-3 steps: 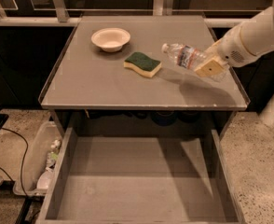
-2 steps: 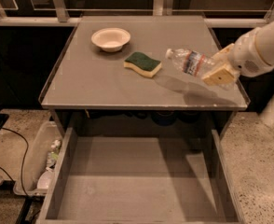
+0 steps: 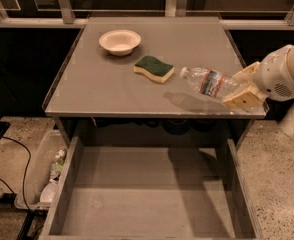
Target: Place water bottle into top drawer
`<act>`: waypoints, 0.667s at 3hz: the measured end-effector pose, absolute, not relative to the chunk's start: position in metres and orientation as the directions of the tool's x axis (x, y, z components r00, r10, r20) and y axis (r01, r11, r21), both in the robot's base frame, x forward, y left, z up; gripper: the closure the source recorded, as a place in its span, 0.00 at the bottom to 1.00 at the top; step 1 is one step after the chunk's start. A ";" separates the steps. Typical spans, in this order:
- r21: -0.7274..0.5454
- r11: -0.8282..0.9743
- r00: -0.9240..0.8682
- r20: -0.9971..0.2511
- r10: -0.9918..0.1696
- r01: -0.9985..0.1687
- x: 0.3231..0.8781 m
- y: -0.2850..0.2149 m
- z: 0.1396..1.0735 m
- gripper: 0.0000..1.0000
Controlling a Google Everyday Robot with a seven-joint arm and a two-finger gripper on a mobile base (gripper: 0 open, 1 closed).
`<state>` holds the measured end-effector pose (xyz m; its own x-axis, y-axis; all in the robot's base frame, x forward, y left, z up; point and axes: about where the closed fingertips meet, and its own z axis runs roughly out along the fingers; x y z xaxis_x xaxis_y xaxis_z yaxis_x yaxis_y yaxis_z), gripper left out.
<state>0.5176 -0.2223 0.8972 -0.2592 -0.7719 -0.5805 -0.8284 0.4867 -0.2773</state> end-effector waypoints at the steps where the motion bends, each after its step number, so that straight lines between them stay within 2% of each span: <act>1: -0.265 0.485 -0.265 -0.579 -0.771 -0.833 0.511 -0.213 0.888 1.00; 2: -0.231 0.471 -0.265 -0.585 -0.766 -0.851 0.474 -0.186 0.868 1.00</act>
Offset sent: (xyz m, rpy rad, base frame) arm -0.1013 0.0681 -0.0698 0.0539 0.1125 0.0498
